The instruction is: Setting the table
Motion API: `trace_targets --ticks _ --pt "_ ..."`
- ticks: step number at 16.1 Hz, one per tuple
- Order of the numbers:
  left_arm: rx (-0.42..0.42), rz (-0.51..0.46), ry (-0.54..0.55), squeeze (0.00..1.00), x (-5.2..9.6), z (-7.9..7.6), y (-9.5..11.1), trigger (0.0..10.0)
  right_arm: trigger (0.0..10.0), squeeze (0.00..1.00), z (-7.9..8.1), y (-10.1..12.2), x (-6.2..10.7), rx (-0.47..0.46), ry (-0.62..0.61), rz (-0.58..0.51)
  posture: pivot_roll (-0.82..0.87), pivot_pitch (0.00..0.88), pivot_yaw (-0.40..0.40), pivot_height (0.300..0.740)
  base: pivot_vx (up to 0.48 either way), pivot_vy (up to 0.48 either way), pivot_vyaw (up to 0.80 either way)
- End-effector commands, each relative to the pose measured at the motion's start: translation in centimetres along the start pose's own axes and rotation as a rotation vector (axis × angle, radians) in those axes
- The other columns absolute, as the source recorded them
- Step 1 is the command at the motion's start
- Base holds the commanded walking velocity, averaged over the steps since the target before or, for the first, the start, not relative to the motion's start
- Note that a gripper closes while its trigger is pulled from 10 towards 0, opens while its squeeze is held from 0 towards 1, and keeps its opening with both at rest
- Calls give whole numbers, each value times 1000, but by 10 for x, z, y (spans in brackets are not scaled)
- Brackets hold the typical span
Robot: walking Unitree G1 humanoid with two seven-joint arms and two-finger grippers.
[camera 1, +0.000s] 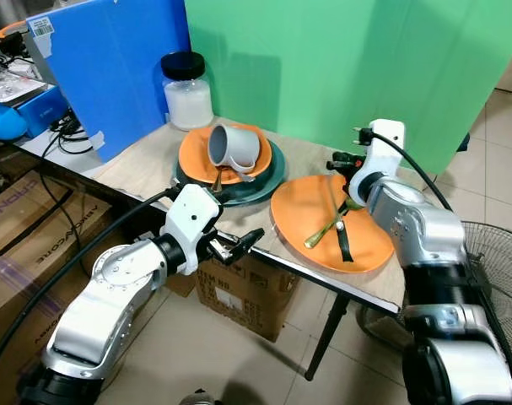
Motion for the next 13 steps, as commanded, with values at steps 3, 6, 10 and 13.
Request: trace_targets --ticks 3,6,10,13 --pt "-7 -17 4 0 -1 -4 4 10000 8196 0 6 15 21 10 61 -107 103 0 0 740 0 0 0" --pt "-2 -1 -15 0 -3 -9 -1 10000 10000 1000 18 -8 21 69 72 -27 83 0 20 740 0 0 0" --pt "-20 59 17 0 0 0 -12 10000 10000 1000 29 -25 -2 119 62 114 79 0 27 740 0 0 0" --pt "-29 81 27 0 7 3 -16 10000 10000 1000 24 -39 -21 218 3 210 85 0 26 740 0 0 0"
Point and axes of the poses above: a point about 5 cm out from each wrist's last joint towards the gripper, its own x axis pointing back from the gripper into the wrist, its own y axis along the axis of the wrist's last joint, z = x × y, the point moved 4 cm from there along -x, pointing out of the wrist towards the gripper, and after that the axes turned 8 degrees about x, right-handed, at the moved point
